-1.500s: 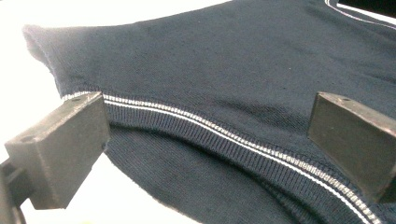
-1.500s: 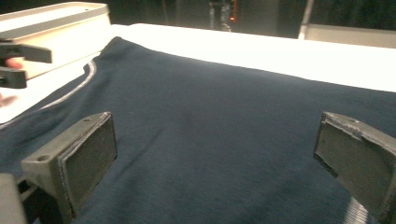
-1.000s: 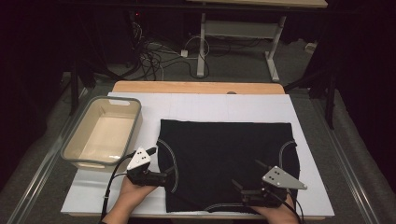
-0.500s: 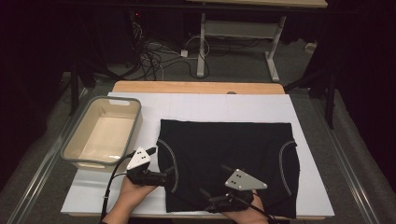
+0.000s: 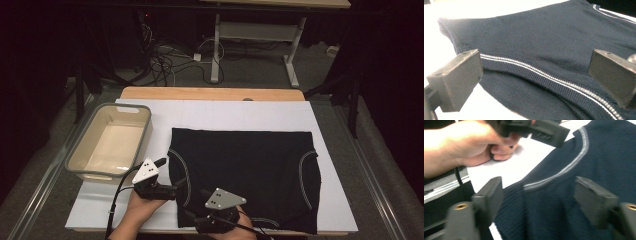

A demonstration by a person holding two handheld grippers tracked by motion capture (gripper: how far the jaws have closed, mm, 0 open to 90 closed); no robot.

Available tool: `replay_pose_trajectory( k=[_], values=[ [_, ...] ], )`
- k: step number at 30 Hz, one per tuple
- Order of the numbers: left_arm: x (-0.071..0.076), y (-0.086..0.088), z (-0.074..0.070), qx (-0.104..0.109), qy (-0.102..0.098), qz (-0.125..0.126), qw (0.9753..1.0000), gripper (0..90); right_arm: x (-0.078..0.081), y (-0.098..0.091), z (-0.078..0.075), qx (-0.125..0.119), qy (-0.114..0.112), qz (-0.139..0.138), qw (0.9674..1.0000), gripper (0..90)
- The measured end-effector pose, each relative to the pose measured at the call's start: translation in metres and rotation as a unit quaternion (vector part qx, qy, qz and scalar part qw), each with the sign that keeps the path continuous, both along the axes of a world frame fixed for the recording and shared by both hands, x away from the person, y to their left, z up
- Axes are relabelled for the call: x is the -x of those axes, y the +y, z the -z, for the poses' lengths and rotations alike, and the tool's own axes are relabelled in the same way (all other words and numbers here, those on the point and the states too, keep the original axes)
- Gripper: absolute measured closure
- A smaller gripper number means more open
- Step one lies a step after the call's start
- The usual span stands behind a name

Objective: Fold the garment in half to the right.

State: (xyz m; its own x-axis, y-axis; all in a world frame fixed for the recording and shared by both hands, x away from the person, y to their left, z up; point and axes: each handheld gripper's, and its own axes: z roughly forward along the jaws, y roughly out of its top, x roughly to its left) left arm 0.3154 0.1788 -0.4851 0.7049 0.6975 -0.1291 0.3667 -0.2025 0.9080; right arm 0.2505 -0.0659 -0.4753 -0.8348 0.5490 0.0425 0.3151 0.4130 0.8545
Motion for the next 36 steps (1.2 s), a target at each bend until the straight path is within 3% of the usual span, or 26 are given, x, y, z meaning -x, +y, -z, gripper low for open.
replay_pose_trajectory(
  k=[6, 12, 16, 20, 27, 28, 29, 33, 36],
  values=[
    [0.001, 0.000, 0.000, -0.002, -0.001, -0.001, 1.0000, 0.0, 0.003, 0.018, 0.007, 0.031, 0.013, -0.008, 0.9994, 32.6],
    [0.001, -0.001, 0.000, -0.002, -0.001, -0.002, 1.0000, 0.0, 0.007, 0.034, 0.015, 0.070, 0.022, -0.023, 0.9970, 17.1],
    [0.001, -0.001, 0.000, -0.003, 0.000, -0.002, 1.0000, 0.0, 0.010, 0.039, 0.017, 0.097, 0.006, -0.020, 0.9951, 16.6],
    [0.001, -0.002, 0.000, -0.003, -0.001, -0.003, 1.0000, 0.0, 0.009, 0.038, 0.018, 0.095, -0.001, -0.008, 0.9954, 28.0],
    [-0.003, -0.001, -0.001, -0.002, 0.013, -0.007, 0.9999, 0.0, 0.003, 0.034, 0.014, 0.096, 0.010, -0.004, 0.9953, 49.7],
    [-0.005, -0.001, -0.001, -0.006, 0.020, -0.006, 0.9998, 0.0, 0.002, 0.033, 0.013, 0.097, 0.008, -0.005, 0.9952, 58.7],
    [-0.006, -0.002, -0.002, -0.007, 0.024, -0.007, 0.9997, 0.0, 0.001, 0.031, 0.014, 0.105, -0.004, -0.002, 0.9945, 60.2],
    [-0.010, -0.002, -0.005, -0.007, 0.026, -0.017, 0.9995, 0.0, 0.001, 0.030, 0.013, 0.105, -0.002, -0.003, 0.9944, 65.2],
    [-0.015, -0.005, -0.010, -0.010, 0.024, -0.021, 0.9994, 0.0, 0.000, 0.028, 0.013, 0.091, 0.005, 0.002, 0.9959, 65.3]
  ],
)
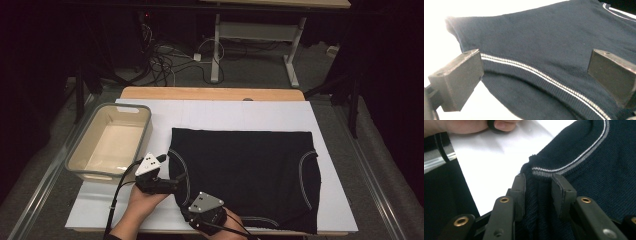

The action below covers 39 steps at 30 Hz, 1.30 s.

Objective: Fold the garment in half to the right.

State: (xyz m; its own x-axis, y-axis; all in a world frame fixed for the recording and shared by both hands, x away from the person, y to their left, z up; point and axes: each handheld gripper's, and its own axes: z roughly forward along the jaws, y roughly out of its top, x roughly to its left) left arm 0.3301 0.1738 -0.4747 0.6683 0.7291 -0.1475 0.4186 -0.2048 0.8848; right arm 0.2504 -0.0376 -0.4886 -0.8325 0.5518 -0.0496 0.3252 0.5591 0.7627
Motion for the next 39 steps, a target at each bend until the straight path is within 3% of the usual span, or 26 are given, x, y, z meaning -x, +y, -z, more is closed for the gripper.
replay_pose_trajectory(
  k=[3, 11, 16, 25, 29, 34, 37, 39],
  values=[
    [-0.003, -0.002, -0.004, -0.002, -0.002, -0.001, 1.0000, 0.0, 0.001, -0.001, -0.001, -0.013, 0.005, 0.005, 0.9999, 61.7],
    [-0.022, -0.015, -0.014, -0.002, 0.002, -0.005, 1.0000, 0.0, 0.002, 0.000, 0.000, 0.002, -0.007, -0.003, 1.0000, 67.0],
    [-0.040, -0.018, -0.017, -0.010, 0.011, -0.016, 0.9998, 0.0, -0.001, -0.003, 0.000, -0.007, 0.005, -0.006, 0.9999, 76.8],
    [-0.081, -0.020, -0.021, -0.025, 0.031, -0.040, 0.9984, 1.5, 0.000, -0.003, 0.000, -0.008, 0.002, -0.007, 0.9999, 78.9],
    [-0.103, -0.022, -0.019, -0.043, 0.044, -0.058, 0.9964, 4.8, -0.001, -0.004, 0.000, -0.010, 0.003, -0.006, 0.9999, 78.8],
    [-0.127, -0.020, -0.010, -0.056, 0.071, -0.087, 0.9921, 9.5, -0.001, -0.004, 0.000, -0.014, 0.006, -0.006, 0.9999, 78.6],
    [-0.136, -0.021, -0.006, -0.076, 0.080, -0.097, 0.9892, 9.6, -0.001, -0.004, 0.000, -0.012, 0.005, -0.007, 0.9999, 78.6],
    [-0.139, -0.021, -0.004, -0.076, 0.084, -0.101, 0.9884, 11.7, -0.001, -0.004, 0.000, -0.011, 0.003, -0.007, 0.9999, 78.6]
  ],
)
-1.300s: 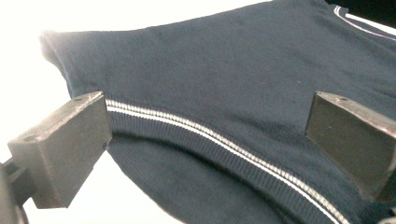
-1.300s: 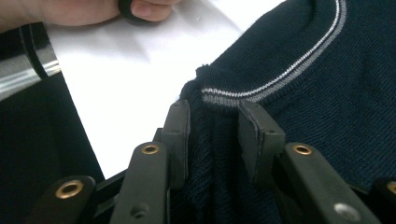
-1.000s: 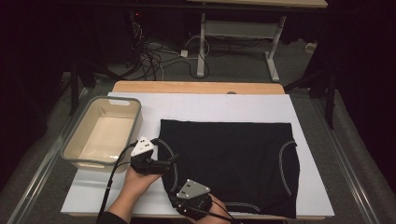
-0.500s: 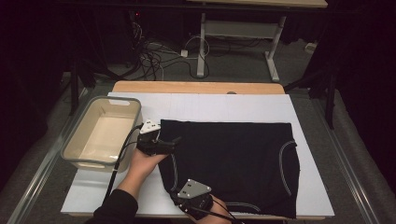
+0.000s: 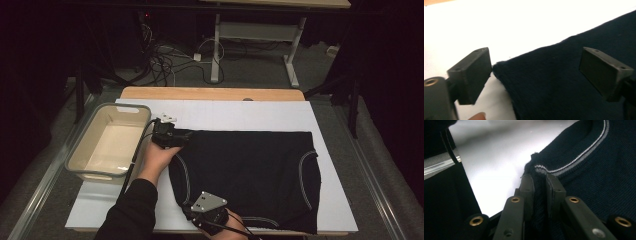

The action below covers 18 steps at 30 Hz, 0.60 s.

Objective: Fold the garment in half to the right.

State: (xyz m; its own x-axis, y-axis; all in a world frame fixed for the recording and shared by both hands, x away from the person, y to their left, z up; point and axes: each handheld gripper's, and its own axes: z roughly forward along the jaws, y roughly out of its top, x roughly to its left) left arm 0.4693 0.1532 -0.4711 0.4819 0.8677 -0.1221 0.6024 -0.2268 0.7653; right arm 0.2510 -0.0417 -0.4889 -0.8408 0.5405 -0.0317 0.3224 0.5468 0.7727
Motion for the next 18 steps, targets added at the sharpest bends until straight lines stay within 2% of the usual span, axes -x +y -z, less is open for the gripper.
replay_pose_trajectory(
  k=[6, 8, 10, 14, 18],
  values=[
    [-0.0062, 0.0001, 0.0106, -0.019, 0.034, -0.020, 0.9990, 14.8, 0.0008, 0.0004, 0.0001, 0.000, -0.001, 0.001, 1.0000, 78.4],
    [-0.0062, 0.0002, 0.0098, -0.022, 0.036, -0.026, 0.9988, 19.1, 0.0010, 0.0004, 0.0002, 0.000, -0.002, 0.001, 1.0000, 78.3],
    [-0.0067, 0.0011, 0.0107, -0.021, 0.047, -0.033, 0.9981, 24.3, 0.0012, 0.0004, 0.0002, 0.000, -0.003, 0.001, 1.0000, 78.2],
    [-0.0072, 0.0014, 0.0112, -0.019, 0.058, -0.043, 0.9972, 34.9, 0.0015, 0.0002, 0.0003, 0.000, -0.003, 0.001, 1.0000, 78.2],
    [-0.0066, 0.0012, 0.0110, -0.023, 0.059, -0.057, 0.9963, 42.5, 0.0016, 0.0001, 0.0005, -0.001, -0.004, 0.001, 1.0000, 78.3]
  ],
)
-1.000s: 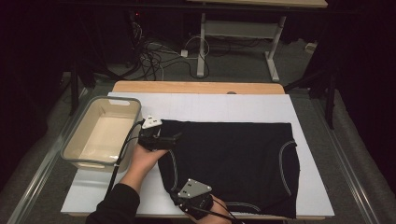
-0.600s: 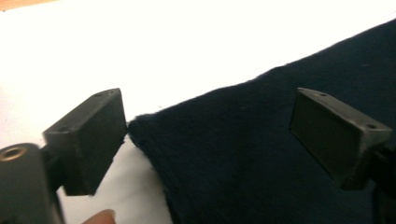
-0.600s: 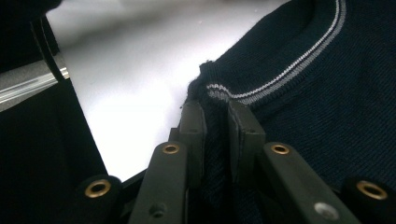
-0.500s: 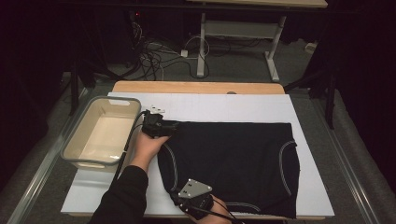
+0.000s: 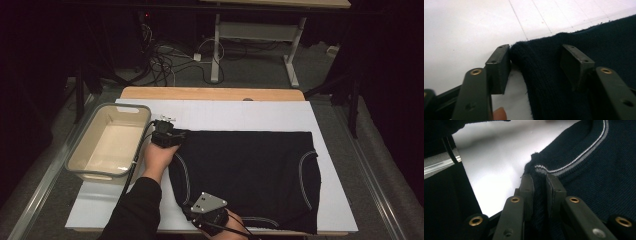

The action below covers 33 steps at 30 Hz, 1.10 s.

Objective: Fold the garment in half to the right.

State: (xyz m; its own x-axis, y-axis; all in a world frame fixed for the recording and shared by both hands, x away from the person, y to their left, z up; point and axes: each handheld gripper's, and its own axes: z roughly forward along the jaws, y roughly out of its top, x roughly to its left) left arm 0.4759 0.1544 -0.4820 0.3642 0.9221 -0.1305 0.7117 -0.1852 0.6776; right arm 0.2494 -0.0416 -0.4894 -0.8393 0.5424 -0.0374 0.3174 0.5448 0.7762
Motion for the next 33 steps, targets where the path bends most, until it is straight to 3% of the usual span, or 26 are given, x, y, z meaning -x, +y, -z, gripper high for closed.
replay_pose_trajectory(
  k=[7, 14, 18, 21, 25, 30, 33],
  values=[
    [0.002, 0.003, 0.001, 0.010, -0.003, -0.010, 0.9999, 56.8, 0.002, 0.001, 0.000, 0.002, -0.007, 0.000, 1.0000, 78.4],
    [0.004, 0.002, 0.002, 0.019, -0.008, 0.020, 0.9996, 74.7, 0.004, 0.001, 0.001, 0.003, -0.016, 0.000, 0.9999, 79.6],
    [0.007, -0.002, 0.001, 0.007, -0.023, 0.035, 0.9991, 76.3, 0.005, 0.000, 0.001, 0.001, -0.022, 0.002, 0.9997, 80.8],
    [0.010, 0.000, -0.004, 0.026, -0.027, 0.031, 0.9988, 76.4, 0.006, -0.001, 0.000, -0.005, -0.027, 0.004, 0.9996, 81.1],
    [0.014, -0.005, -0.020, 0.042, -0.050, 0.029, 0.9974, 77.0, 0.007, -0.004, -0.003, -0.022, -0.029, 0.008, 0.9993, 81.3],
    [0.015, -0.011, -0.035, 0.034, -0.046, 0.020, 0.9982, 77.3, 0.010, -0.011, -0.020, -0.046, -0.052, 0.013, 0.9975, 81.3],
    [0.016, -0.014, -0.039, 0.039, -0.056, 0.025, 0.9974, 77.2, 0.012, -0.015, -0.029, -0.058, -0.066, 0.017, 0.9959, 81.3]
  ],
)
